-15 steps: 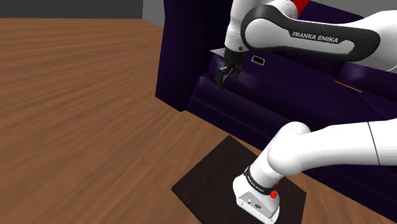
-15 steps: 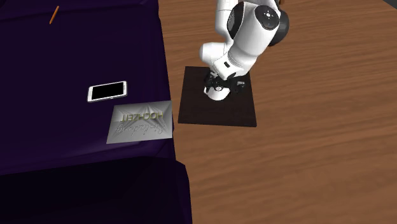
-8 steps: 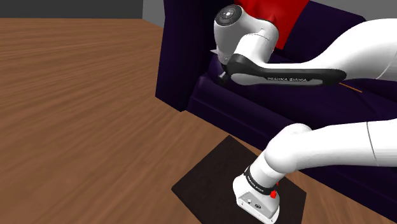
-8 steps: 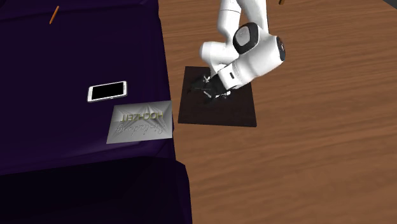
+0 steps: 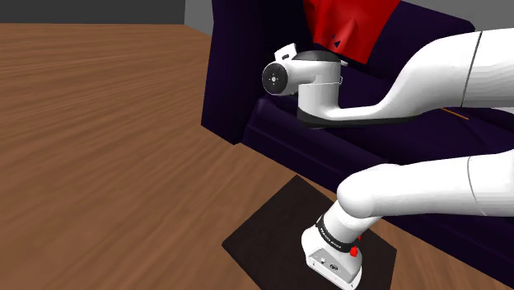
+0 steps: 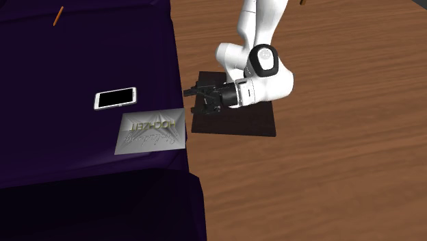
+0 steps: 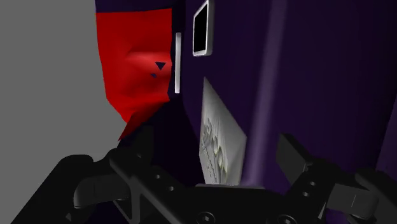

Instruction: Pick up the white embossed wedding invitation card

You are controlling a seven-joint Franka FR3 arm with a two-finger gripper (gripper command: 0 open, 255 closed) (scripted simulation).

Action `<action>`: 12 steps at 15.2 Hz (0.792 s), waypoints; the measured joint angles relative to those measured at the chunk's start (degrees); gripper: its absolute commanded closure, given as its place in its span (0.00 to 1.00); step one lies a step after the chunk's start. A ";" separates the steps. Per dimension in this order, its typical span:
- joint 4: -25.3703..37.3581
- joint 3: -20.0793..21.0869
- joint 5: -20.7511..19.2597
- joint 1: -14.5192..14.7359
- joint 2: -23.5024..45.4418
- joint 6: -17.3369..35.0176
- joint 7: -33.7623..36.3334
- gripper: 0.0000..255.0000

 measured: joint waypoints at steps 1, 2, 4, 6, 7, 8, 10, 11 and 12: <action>0.26 0.78 -2.76 -0.82 0.56 -0.31 0.99 0.00; -0.04 1.14 -4.51 -1.35 1.01 -0.30 2.10 0.00; -0.69 1.78 -6.03 -1.84 1.90 -0.47 3.99 0.00; -1.44 2.28 -6.57 -1.99 2.53 -0.66 5.52 0.00; -1.64 2.74 -6.68 -2.08 3.20 -0.95 6.45 0.00; -2.17 2.94 -7.04 -2.23 3.66 -0.97 7.49 0.00; -2.44 3.23 -7.22 -2.32 4.17 -1.12 8.34 1.00; -2.50 3.28 -7.24 -2.33 4.24 -1.15 8.47 1.00; -2.53 3.32 -7.24 -2.32 4.27 -1.17 8.56 1.00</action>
